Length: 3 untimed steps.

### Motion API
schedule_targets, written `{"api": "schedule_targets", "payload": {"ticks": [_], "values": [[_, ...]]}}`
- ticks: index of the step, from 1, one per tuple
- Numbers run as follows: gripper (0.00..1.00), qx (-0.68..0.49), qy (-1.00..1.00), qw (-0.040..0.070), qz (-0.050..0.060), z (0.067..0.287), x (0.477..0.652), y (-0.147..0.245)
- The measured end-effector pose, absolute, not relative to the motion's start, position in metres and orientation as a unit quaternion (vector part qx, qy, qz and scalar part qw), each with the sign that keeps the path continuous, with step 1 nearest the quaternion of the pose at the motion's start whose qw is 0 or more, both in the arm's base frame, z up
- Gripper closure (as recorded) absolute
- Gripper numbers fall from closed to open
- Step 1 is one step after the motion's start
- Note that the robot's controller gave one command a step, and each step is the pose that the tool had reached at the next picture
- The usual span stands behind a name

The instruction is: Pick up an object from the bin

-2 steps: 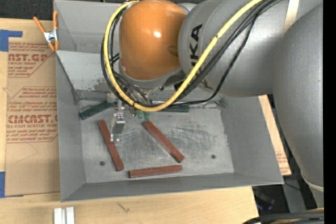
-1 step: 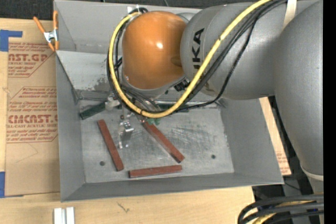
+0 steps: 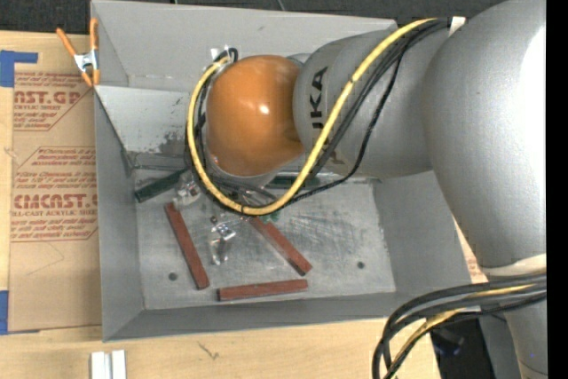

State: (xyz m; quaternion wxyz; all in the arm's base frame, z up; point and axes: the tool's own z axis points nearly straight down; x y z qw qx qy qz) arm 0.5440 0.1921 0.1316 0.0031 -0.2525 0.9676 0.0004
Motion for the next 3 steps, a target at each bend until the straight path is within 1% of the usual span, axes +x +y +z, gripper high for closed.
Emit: {"api": "schedule_targets", "payload": {"ticks": [1, 2, 3], "values": [[0.0, -0.307, 0.952, -0.001, 0.0, 0.094, 0.542, 0.191], [0.0, -0.411, 0.912, 0.001, 0.0, 0.096, 0.545, 0.193], [1.0, -0.532, 0.847, 0.004, 0.001, 0.076, 0.556, 0.199]]}}
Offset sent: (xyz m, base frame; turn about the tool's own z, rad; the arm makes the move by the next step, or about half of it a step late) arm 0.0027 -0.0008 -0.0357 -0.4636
